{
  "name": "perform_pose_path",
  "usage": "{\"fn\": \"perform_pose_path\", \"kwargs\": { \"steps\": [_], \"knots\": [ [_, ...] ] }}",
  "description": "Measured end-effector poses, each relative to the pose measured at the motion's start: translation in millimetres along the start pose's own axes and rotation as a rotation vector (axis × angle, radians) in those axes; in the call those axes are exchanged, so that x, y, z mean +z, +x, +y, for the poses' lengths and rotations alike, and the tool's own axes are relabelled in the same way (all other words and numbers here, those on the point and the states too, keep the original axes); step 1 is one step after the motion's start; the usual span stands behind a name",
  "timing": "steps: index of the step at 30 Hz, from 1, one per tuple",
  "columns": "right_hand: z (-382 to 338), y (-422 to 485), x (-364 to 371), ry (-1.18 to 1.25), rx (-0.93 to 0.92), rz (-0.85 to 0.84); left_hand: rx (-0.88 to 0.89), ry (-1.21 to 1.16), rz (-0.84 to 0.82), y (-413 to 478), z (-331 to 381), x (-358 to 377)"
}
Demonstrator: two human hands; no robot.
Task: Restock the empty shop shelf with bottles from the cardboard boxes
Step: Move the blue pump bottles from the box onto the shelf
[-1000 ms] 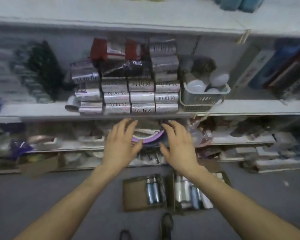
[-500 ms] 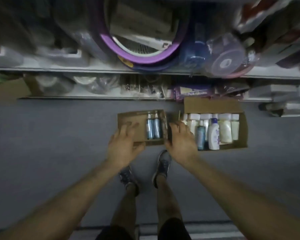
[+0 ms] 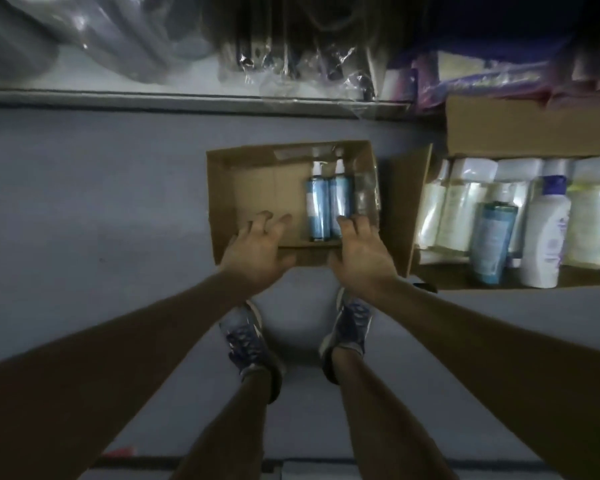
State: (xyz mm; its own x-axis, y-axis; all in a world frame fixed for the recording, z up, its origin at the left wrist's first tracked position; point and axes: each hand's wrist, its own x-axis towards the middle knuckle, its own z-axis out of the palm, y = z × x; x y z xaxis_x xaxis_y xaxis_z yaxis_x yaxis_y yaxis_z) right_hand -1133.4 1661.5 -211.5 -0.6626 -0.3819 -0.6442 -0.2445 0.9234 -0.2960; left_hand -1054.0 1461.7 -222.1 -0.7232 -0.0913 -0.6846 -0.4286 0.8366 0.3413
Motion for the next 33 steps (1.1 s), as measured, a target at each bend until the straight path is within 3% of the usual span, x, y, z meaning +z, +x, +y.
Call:
{"fn": "perform_pose_path", "kwargs": {
  "steps": [7,17,23,29,33],
  "knots": [
    [32,104,59,-0.057,0.001,-0.037,0.085,0.129,-0.072,116,-43,58],
    [53,169,117,0.108,0.165,0.001,0.187,0.167,-0.044,197,-21,131],
    [58,168,121,0.157,0.092,0.154,0.042,-0.187,0.067,204,-6,141],
    [54,175,125,0.236,0.141,0.146,-0.180,-0.521,0.196,208,-4,145],
    [57,176,136,0.196,0.107,0.177,-0.230,-0.621,0.231,214,-15,150]
  ]
}}
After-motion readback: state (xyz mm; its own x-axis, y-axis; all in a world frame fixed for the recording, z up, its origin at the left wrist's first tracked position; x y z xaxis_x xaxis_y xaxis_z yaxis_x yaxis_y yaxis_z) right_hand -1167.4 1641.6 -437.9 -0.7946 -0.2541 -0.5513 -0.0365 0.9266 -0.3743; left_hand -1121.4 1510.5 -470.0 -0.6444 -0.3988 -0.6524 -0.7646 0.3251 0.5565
